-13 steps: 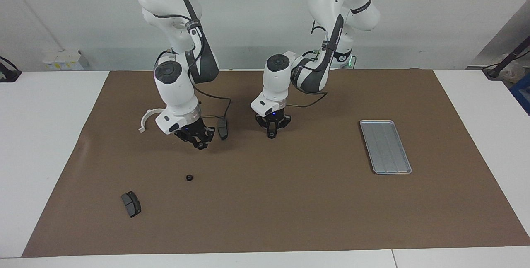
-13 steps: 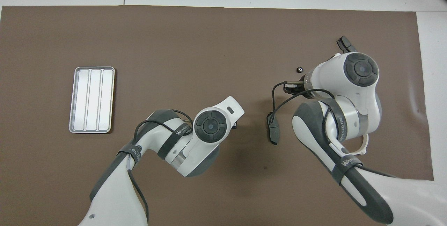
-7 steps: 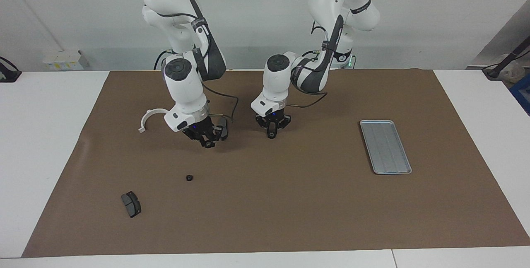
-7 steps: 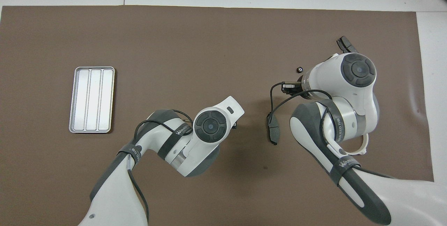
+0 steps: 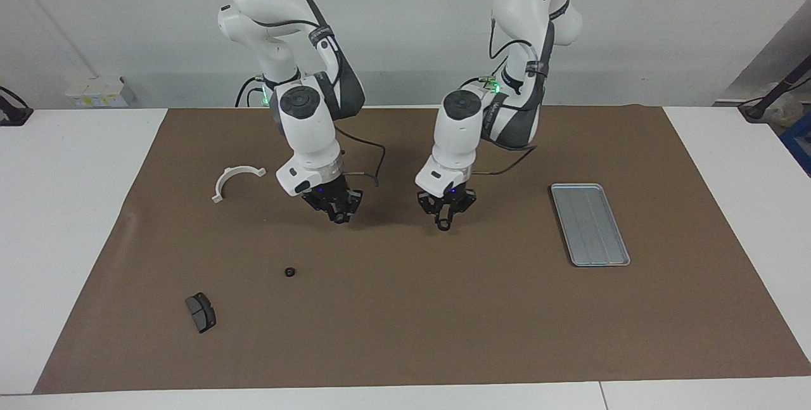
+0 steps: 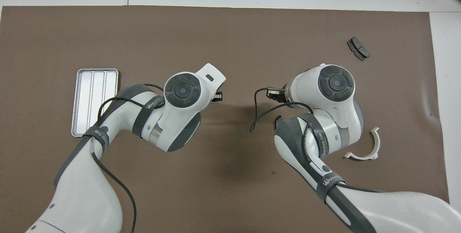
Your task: Pick bearing gear from pile to tray
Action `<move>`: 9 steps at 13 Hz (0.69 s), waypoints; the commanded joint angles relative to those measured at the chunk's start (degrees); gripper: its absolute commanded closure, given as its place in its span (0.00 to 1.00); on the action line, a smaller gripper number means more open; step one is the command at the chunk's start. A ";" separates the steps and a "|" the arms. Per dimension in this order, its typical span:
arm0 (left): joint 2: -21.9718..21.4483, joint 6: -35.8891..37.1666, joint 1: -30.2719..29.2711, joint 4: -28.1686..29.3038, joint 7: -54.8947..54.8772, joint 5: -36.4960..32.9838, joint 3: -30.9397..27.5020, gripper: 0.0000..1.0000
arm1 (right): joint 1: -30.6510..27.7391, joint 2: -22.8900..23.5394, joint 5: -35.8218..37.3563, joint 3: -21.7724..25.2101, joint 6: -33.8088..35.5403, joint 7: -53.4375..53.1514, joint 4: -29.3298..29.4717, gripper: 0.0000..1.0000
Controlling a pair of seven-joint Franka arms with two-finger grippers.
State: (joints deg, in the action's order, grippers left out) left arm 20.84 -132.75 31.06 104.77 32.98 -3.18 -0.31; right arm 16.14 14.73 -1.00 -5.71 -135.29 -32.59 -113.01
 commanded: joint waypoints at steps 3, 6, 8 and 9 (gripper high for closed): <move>-1.33 6.79 -14.24 -1.58 -15.10 0.55 0.58 1.00 | 7.31 3.62 0.55 0.08 -3.40 -11.50 2.35 0.95; -1.94 8.39 -23.21 -0.36 -27.41 0.72 0.49 1.00 | 12.59 7.84 4.93 0.17 -3.32 -22.21 6.03 0.94; -2.73 7.69 -28.22 1.75 -33.30 0.81 0.49 1.00 | 14.62 9.87 9.59 0.08 -3.40 -29.43 7.71 0.90; -3.08 6.81 -30.51 3.06 -36.12 0.81 0.49 1.00 | 14.97 9.96 10.22 0.08 -3.40 -30.42 7.72 0.88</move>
State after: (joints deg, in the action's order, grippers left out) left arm 20.06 -125.32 3.71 104.32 1.15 -3.02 -0.52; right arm 31.10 22.90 6.80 -5.71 -137.66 -60.12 -107.29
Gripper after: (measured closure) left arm 0.696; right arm 0.652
